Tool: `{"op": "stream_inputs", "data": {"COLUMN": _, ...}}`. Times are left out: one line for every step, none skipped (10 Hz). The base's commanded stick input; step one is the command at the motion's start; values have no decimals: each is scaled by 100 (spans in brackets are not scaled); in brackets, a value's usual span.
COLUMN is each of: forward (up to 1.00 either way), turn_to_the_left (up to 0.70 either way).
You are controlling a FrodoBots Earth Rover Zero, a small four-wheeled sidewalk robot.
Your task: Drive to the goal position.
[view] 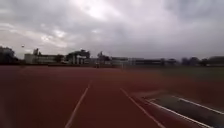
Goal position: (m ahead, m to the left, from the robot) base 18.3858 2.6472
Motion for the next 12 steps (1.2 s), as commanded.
{"op": "stream_inputs", "data": {"forward": 70, "turn_to_the_left": 0}}
{"op": "stream_inputs", "data": {"forward": 70, "turn_to_the_left": 0}}
{"op": "stream_inputs", "data": {"forward": 70, "turn_to_the_left": 0}}
{"op": "stream_inputs", "data": {"forward": 70, "turn_to_the_left": 0}}
{"op": "stream_inputs", "data": {"forward": 70, "turn_to_the_left": 0}}
{"op": "stream_inputs", "data": {"forward": 70, "turn_to_the_left": 0}}
{"op": "stream_inputs", "data": {"forward": 70, "turn_to_the_left": 0}}
{"op": "stream_inputs", "data": {"forward": 70, "turn_to_the_left": 10}}
{"op": "stream_inputs", "data": {"forward": 70, "turn_to_the_left": 32}}
{"op": "stream_inputs", "data": {"forward": 70, "turn_to_the_left": 9}}
{"op": "stream_inputs", "data": {"forward": 70, "turn_to_the_left": 0}}
{"op": "stream_inputs", "data": {"forward": 70, "turn_to_the_left": 0}}
